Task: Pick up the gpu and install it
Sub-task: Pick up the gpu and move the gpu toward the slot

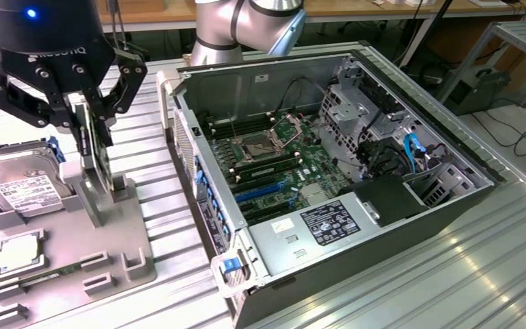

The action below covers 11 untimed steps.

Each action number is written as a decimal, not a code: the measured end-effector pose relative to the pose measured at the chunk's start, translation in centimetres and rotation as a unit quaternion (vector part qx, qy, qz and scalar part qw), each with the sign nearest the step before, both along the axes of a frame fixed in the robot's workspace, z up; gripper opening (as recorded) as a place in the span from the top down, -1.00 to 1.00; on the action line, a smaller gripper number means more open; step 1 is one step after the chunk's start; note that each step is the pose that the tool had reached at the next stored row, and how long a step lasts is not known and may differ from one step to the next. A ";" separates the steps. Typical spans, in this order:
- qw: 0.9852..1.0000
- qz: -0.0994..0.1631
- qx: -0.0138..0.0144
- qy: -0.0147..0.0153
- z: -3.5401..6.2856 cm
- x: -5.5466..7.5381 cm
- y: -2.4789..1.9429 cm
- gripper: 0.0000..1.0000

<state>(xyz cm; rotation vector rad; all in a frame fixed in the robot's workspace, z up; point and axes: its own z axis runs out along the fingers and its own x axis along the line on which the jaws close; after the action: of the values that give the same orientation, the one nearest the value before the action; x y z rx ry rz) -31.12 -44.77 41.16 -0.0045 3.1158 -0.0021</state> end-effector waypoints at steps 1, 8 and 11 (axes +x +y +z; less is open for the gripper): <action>1.000 0.000 0.000 0.000 0.22 0.0 0.00 0.44; 1.000 0.000 0.000 0.000 1.34 0.0 0.00 0.44; 1.000 0.000 0.000 0.000 1.65 0.0 0.00 0.44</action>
<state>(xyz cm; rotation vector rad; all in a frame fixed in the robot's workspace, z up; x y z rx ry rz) -31.12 -44.77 42.80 -0.0046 3.1157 -0.0020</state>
